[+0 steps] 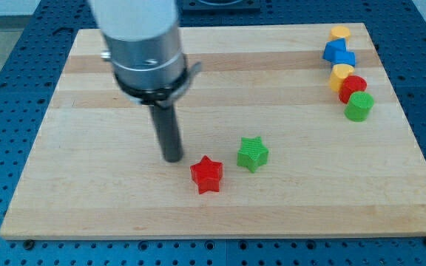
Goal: Push the green star towards center right
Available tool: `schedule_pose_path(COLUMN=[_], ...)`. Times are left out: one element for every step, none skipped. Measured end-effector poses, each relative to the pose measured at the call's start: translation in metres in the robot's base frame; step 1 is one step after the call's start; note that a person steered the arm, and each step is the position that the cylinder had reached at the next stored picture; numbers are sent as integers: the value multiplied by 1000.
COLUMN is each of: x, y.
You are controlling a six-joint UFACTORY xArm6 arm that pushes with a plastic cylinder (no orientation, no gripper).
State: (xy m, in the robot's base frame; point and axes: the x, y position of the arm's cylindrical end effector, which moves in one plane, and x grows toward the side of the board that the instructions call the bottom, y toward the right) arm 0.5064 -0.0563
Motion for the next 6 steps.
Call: schedule_pose_path(x=[0, 0, 0, 6, 28, 30], y=[65, 131, 131, 100, 107, 148])
